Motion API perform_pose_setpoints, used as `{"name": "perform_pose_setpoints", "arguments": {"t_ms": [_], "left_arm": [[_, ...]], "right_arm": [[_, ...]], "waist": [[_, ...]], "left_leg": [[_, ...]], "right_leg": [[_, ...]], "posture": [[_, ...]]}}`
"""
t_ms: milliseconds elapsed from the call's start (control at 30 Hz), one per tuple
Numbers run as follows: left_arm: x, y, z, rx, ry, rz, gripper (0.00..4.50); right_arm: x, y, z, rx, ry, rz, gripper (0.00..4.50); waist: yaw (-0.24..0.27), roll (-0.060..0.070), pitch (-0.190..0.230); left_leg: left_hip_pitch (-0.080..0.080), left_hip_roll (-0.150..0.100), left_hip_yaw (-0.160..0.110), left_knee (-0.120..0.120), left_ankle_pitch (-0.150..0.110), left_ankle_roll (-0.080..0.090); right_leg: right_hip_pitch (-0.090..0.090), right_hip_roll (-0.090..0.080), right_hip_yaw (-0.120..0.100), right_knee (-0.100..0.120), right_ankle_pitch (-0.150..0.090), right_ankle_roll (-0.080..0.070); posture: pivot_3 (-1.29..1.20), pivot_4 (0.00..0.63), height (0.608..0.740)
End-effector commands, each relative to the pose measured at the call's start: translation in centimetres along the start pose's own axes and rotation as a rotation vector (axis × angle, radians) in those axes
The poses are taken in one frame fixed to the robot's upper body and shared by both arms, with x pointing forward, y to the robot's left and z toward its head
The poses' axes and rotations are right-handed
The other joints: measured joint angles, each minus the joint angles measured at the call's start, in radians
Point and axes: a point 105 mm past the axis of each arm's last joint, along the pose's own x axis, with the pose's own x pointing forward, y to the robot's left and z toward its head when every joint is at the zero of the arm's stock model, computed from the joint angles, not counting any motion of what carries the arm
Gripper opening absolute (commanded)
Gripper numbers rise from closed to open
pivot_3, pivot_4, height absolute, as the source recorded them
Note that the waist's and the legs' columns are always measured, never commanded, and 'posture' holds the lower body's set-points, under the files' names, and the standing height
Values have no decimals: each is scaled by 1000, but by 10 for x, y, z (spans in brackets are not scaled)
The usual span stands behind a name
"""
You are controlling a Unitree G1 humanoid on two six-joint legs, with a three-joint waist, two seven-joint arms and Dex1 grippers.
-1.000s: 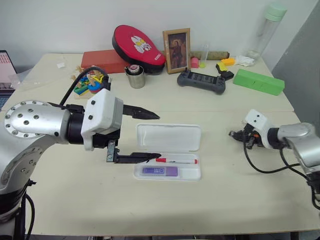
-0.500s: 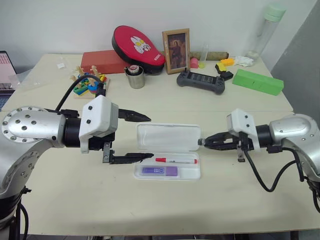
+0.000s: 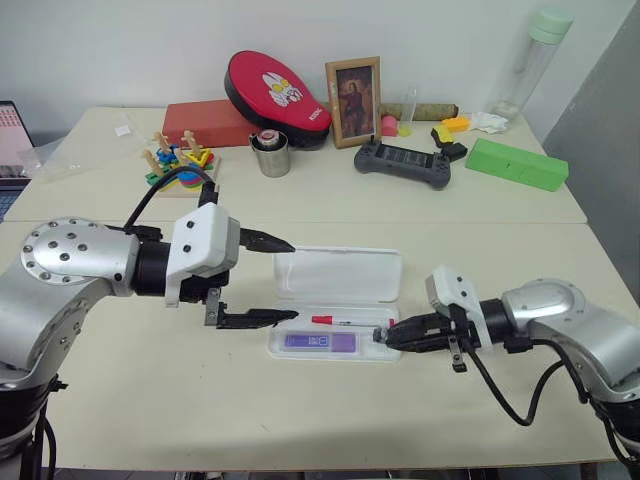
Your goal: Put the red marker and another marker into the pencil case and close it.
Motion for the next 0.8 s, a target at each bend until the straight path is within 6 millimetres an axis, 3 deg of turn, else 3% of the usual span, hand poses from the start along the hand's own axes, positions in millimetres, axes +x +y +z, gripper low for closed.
{"name": "perform_pose_setpoints", "arguments": {"t_ms": [33, 400, 800], "left_arm": [[-3, 3, 6, 51, 15, 1, 4500], [-3, 7, 8, 60, 11, 13, 4500], [-6, 8, 11, 62, 12, 35, 4500]], "right_arm": [[7, 4, 5, -8, -11, 2, 271], [23, -8, 0, 4, 26, -32, 271], [22, -21, -11, -8, 70, -42, 271]], "waist": [[0, 0, 0], [1, 0, 0], [1, 0, 0]], "left_leg": [[0, 0, 0, 0, 0, 0], [0, 0, 0, 0, 0, 0], [0, 0, 0, 0, 0, 0]], "right_leg": [[0, 0, 0, 0, 0, 0], [0, 0, 0, 0, 0, 0], [0, 0, 0, 0, 0, 0]], "posture": [[0, 150, 740], [0, 150, 740], [0, 150, 740]]}}
